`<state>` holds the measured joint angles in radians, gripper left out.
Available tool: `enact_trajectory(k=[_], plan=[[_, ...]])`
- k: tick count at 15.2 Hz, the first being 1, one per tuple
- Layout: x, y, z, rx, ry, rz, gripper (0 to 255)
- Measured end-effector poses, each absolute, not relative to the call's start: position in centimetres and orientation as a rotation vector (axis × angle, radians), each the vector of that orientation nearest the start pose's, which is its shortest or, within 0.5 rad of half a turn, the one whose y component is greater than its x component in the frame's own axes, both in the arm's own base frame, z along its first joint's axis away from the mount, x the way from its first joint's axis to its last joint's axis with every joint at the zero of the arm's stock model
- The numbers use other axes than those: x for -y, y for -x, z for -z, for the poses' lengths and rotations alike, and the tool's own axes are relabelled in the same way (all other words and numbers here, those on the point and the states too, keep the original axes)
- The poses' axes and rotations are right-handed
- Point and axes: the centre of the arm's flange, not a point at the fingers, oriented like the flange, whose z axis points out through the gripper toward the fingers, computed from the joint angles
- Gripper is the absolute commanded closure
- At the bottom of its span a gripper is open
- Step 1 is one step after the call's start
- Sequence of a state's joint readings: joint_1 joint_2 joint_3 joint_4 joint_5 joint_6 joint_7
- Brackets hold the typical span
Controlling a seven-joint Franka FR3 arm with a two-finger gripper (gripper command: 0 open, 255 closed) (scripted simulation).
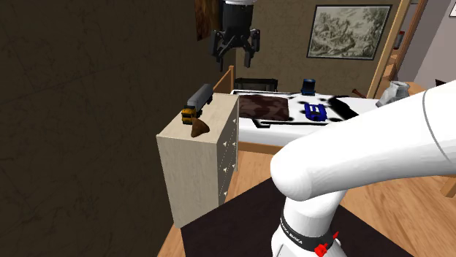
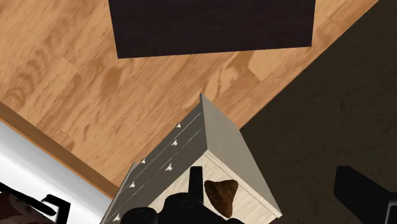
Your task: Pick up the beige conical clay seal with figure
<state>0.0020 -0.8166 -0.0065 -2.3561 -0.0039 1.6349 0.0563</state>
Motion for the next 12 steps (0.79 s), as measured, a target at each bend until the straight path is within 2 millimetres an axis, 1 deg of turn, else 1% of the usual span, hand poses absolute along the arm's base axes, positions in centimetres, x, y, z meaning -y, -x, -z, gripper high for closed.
enact_trajectory(k=[1,2,5,8,10,11,12], plan=[[0.2,-30.5,-60.6,-0.092,3.133,0.149,0],[0.3,-31.0,-60.2,-0.094,3.135,0.147,0],[0.0,-34.1,-58.2,-0.102,3.147,0.131,0],[-0.7,-36.5,-55.7,-0.111,3.159,0.116,0],[-1.1,-39.0,-54.2,-0.117,3.167,0.106,0],[-1.2,-40.1,-53.2,-0.120,3.172,0.100,0],[-1.0,-41.1,-52.4,-0.123,3.176,0.094,0]])
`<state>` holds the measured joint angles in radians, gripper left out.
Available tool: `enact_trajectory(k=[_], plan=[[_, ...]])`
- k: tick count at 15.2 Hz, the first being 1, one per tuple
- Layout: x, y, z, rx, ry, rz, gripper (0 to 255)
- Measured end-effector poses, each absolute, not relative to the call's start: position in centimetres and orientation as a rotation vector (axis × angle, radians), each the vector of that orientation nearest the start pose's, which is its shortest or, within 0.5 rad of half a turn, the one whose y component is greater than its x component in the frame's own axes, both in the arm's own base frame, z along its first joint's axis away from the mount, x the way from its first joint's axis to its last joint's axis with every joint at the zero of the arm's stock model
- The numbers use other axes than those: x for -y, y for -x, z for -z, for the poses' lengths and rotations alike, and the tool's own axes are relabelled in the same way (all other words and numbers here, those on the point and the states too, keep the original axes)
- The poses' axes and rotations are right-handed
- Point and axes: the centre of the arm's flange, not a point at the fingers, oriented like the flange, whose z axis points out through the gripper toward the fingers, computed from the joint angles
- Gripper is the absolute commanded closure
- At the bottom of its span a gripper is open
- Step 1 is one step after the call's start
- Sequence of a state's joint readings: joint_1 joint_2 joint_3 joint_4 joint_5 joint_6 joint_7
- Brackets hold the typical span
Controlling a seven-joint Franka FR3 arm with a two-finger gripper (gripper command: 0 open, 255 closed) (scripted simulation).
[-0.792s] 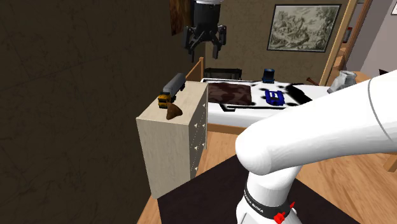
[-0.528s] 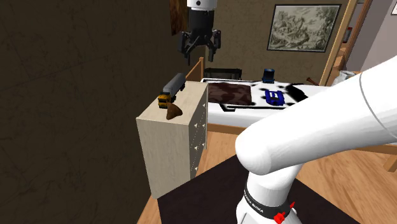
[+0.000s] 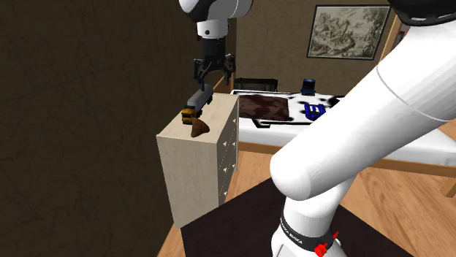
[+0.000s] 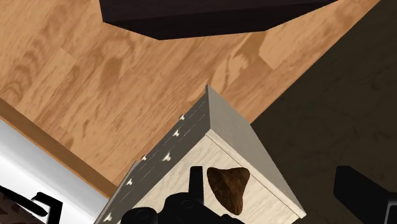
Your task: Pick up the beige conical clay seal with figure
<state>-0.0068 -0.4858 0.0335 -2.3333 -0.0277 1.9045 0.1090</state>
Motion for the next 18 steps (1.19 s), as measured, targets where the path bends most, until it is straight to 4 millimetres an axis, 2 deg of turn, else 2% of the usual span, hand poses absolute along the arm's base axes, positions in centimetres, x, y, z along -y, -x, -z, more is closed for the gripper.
enact_trajectory(k=[1,7,12,18], plan=[[-0.7,-42.1,-51.2,-0.127,3.180,0.088,0],[-1.6,-48.4,-46.4,-0.147,3.205,0.058,0],[-1.5,-53.8,-41.3,-0.162,3.225,0.030,0],[-1.5,-59.2,-36.5,-0.181,3.248,-0.003,0]])
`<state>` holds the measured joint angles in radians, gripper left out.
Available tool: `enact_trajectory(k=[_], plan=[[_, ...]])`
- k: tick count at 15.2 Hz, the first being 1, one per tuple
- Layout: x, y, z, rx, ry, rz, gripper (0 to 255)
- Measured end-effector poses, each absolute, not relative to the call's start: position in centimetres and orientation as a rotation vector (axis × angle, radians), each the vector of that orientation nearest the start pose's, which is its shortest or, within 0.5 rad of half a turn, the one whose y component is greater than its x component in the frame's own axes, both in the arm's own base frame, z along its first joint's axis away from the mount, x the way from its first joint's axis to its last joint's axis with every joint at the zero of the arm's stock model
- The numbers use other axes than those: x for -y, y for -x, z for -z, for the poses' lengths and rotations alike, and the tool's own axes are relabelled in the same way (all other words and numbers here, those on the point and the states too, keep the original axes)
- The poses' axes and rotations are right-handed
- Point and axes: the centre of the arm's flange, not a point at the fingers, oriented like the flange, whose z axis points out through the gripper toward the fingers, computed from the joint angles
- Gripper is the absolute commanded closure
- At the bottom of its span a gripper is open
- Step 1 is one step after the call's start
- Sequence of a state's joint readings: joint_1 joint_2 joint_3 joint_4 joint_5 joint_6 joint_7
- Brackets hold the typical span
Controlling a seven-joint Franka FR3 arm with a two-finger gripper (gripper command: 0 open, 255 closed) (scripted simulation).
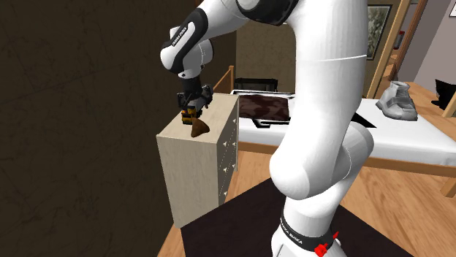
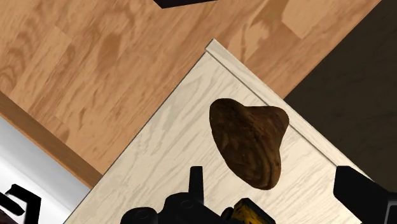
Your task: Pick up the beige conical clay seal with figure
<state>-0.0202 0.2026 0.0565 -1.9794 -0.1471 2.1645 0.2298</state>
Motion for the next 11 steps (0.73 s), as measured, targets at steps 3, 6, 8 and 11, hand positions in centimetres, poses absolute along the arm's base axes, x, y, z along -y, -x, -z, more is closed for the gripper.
enact_trajectory(k=[3,6,8,11], plan=[[-1.7,-60.1,-34.7,-0.182,3.250,-0.007,0],[-1.6,-60.1,-33.0,-0.183,3.250,-0.007,0],[-1.7,-60.1,-32.0,-0.182,3.251,-0.007,0],[-1.7,-60.1,-31.8,-0.182,3.250,-0.005,255]])
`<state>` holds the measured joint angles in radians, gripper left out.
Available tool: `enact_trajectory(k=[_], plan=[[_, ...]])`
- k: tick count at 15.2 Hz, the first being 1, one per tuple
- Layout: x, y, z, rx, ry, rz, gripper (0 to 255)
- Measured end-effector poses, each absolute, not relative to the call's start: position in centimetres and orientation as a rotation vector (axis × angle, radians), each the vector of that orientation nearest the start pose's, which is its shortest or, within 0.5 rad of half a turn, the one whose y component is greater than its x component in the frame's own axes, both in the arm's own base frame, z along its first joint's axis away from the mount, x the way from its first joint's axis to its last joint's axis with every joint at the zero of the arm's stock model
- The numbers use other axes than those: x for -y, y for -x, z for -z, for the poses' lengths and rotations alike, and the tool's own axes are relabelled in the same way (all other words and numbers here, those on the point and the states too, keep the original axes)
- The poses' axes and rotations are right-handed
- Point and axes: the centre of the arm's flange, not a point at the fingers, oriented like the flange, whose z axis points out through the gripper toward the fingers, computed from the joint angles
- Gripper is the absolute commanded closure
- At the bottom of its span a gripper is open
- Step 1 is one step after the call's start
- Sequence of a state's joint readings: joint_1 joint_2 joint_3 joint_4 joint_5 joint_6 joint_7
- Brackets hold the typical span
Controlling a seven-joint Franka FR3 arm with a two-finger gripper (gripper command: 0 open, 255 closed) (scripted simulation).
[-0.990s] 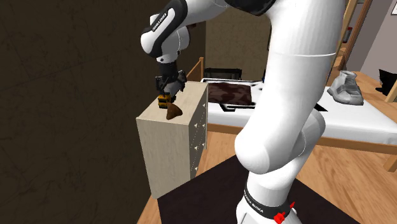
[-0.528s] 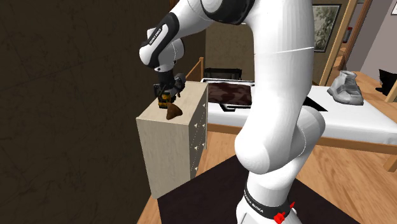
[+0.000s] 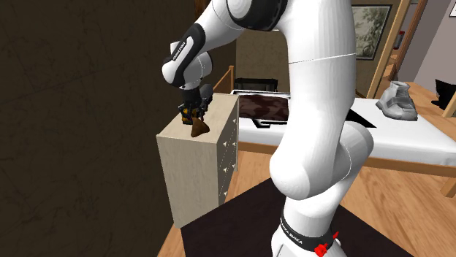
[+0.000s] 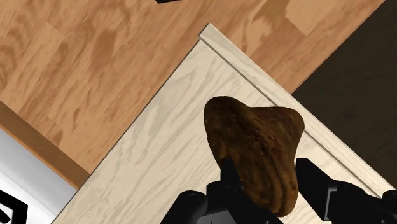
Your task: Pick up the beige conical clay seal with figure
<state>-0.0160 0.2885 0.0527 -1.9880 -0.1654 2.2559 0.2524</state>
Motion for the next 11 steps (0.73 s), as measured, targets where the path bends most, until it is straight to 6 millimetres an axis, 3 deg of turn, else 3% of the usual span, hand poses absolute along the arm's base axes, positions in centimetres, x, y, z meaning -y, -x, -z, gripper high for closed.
enact_trajectory(k=[8,11], plan=[[-1.68,-60.10,-31.81,-0.182,3.250,-0.002,255],[-1.66,-60.02,-32.78,-0.183,3.250,-0.006,255]])
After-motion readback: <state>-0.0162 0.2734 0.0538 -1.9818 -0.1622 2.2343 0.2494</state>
